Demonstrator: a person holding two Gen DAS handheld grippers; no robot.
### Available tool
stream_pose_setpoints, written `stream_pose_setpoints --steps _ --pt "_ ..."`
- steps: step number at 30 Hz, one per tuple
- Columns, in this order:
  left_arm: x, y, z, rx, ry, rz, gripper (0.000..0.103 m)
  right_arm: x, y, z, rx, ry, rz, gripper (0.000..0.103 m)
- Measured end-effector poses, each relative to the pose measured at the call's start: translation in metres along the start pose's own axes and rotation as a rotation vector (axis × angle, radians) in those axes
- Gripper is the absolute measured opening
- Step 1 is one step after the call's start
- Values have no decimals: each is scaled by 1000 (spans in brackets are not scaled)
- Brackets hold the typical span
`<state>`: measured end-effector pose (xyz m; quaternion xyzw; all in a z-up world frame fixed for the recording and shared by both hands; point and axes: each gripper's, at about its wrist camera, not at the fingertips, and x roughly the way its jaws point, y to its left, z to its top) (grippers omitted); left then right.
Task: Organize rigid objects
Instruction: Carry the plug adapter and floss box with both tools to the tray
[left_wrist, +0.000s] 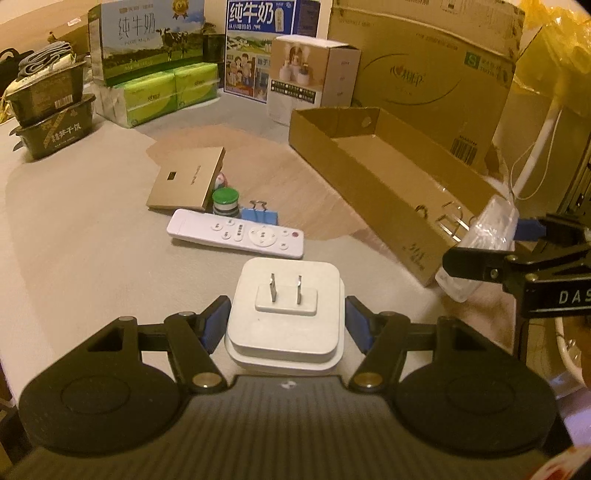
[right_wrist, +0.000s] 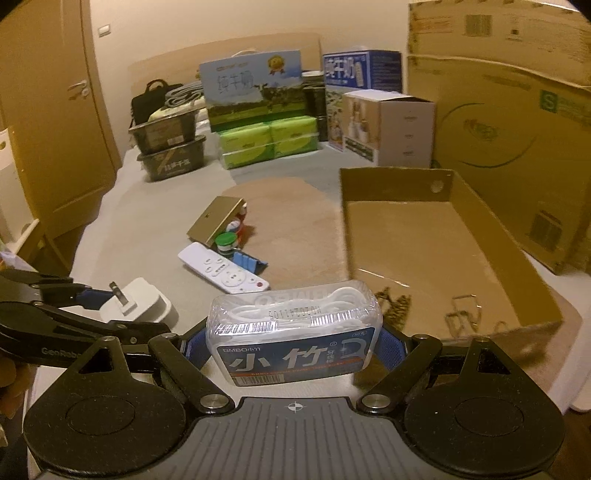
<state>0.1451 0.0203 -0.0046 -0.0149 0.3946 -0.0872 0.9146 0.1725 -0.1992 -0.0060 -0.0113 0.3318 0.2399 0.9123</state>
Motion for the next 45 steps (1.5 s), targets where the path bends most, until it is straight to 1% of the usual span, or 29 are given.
stream_pose_setpoints --steps 8,11,16,20,26,30,39,45 --pt "-12 -29 15 2 -31 -13 64 -26 -23 -3 49 -15 -56 86" --pt "-12 -42 27 -5 -51 -32 64 -34 -35 0 53 -22 -92 86" --pt "-7 -69 49 11 -76 -67 64 -45 -60 10 63 -36 -149 86" --pt "2 -87 66 21 -90 -87 64 -45 -82 19 72 -34 -183 86" --pt "28 -105 92 35 -83 -113 64 -33 -112 35 70 -20 -205 86" --pt "45 -113 105 54 -71 -117 64 -19 -127 44 62 -5 -204 86" --pt "89 -114 133 85 -51 -103 64 21 -157 57 29 27 -203 86" --pt "121 -114 145 84 -34 -101 64 45 -178 62 1 49 -207 86"
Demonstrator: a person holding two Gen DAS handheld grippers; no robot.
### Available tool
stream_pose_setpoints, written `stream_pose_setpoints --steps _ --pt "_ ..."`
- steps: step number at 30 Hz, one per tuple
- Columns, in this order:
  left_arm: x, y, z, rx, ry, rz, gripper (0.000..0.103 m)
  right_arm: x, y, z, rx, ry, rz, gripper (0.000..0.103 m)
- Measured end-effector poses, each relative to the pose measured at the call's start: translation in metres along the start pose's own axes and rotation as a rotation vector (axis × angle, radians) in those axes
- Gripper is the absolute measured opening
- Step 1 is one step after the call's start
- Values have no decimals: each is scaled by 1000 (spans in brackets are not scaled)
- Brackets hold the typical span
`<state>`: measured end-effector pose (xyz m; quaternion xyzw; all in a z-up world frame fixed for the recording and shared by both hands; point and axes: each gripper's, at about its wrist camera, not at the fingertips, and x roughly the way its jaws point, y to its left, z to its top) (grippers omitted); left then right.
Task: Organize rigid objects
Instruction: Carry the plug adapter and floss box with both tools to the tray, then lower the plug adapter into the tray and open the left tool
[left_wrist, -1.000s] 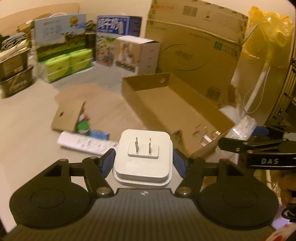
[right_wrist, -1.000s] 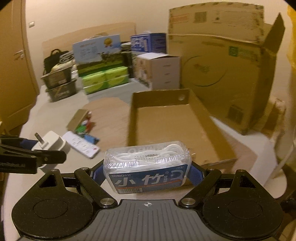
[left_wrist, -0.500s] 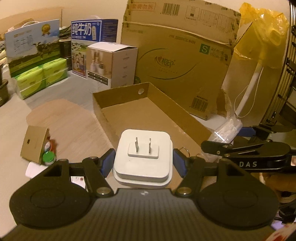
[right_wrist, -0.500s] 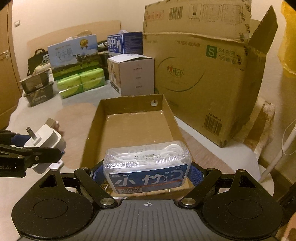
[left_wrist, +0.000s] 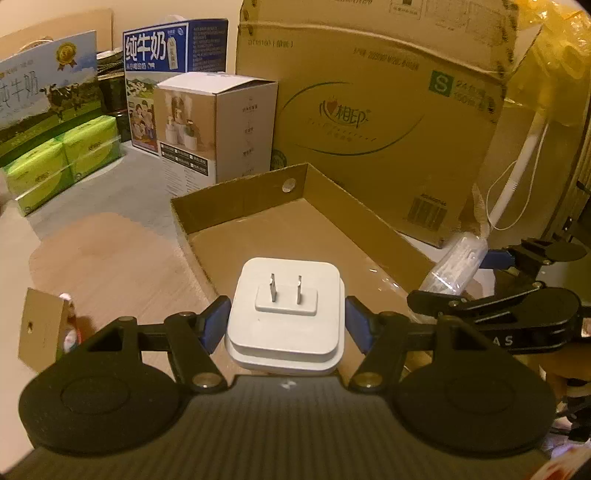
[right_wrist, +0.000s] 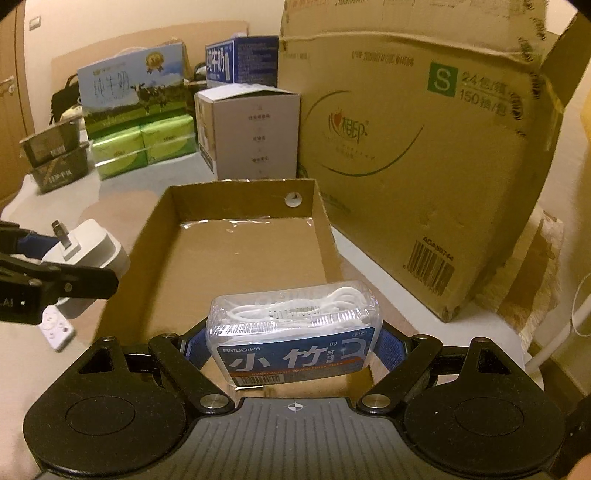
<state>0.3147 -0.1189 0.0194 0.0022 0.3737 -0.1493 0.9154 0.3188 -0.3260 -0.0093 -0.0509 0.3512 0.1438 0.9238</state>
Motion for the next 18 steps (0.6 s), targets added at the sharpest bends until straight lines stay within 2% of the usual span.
stream_pose_setpoints --steps 12,14,18 --pt "41 3 3 11 34 -24 64 27 -5 6 -17 11 6 86" --pt "39 4 4 10 19 -12 78 29 -3 8 -20 12 5 86" --pt "30 10 3 6 0 1 78 28 -3 6 -22 14 4 86"
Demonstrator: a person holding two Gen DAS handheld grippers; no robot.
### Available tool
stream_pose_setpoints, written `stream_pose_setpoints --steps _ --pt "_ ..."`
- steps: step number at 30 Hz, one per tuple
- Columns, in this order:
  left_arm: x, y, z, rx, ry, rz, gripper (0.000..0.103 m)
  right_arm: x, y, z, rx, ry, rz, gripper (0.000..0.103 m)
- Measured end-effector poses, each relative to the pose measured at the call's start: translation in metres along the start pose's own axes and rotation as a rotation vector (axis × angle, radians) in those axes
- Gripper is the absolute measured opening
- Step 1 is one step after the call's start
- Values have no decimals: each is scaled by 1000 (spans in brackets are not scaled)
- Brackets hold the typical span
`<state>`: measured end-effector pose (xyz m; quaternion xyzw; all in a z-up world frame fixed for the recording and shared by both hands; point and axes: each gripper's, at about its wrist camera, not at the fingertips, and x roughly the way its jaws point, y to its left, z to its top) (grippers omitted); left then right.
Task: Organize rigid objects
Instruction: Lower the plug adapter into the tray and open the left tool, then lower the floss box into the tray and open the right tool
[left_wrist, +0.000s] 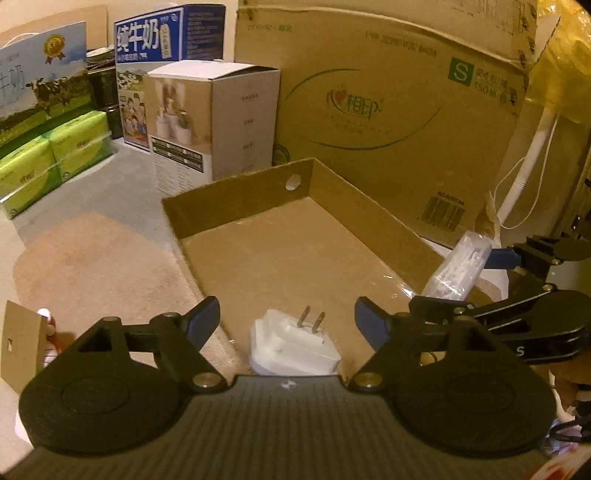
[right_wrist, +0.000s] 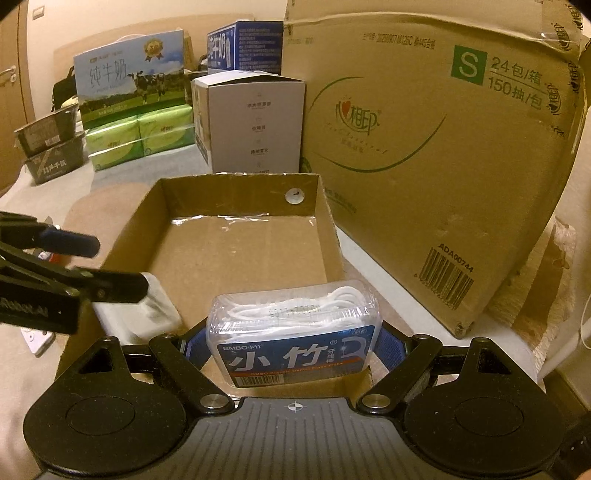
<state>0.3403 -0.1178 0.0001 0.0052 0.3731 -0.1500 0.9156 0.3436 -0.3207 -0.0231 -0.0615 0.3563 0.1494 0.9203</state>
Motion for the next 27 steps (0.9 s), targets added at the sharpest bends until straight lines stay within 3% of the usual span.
stream_pose_setpoints --steps 18,21,23,27 --pt "-32 32 -17 -51 -36 39 78 11 16 13 -9 10 71 87" --pt "-35 33 -22 -44 -42 61 86 14 18 11 -16 1 107 88" --pt "-40 33 -26 -42 -54 72 97 11 18 10 -9 -15 95 96" --pt "-50 36 -35 -59 -57 76 97 -2 14 8 22 -37 79 96"
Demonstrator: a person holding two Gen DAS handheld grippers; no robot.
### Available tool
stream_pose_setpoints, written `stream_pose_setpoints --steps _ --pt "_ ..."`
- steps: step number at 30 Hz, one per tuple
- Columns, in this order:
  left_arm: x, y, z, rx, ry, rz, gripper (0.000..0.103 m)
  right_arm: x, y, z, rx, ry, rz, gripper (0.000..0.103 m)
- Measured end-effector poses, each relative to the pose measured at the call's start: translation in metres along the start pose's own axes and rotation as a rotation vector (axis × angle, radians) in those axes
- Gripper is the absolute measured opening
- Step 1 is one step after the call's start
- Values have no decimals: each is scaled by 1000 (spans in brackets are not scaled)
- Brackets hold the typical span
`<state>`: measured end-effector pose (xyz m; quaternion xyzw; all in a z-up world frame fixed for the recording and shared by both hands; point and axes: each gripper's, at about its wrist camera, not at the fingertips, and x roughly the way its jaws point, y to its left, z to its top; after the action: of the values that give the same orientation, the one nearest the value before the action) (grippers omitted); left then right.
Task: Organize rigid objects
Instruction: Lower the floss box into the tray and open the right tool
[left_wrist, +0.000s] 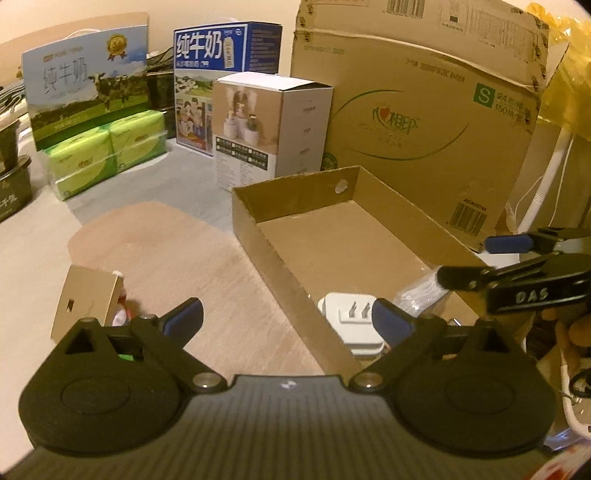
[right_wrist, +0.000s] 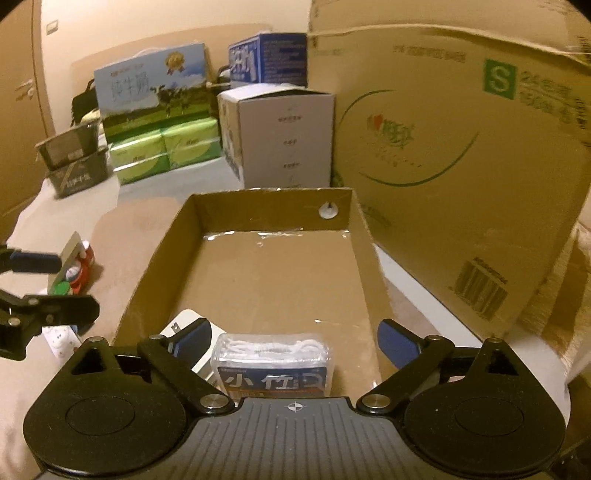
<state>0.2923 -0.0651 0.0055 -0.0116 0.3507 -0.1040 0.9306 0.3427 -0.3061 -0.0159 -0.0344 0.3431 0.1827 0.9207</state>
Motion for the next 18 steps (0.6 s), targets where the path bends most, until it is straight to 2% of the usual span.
stream_pose_setpoints --steps 6,18 --pt "-28 5 -14 -11 -13 17 98 -35 4 -10 69 -21 -22 96" --pt "-97 20 -47 -45 -21 16 99 -98 51 -36 184 -10 -34 96"
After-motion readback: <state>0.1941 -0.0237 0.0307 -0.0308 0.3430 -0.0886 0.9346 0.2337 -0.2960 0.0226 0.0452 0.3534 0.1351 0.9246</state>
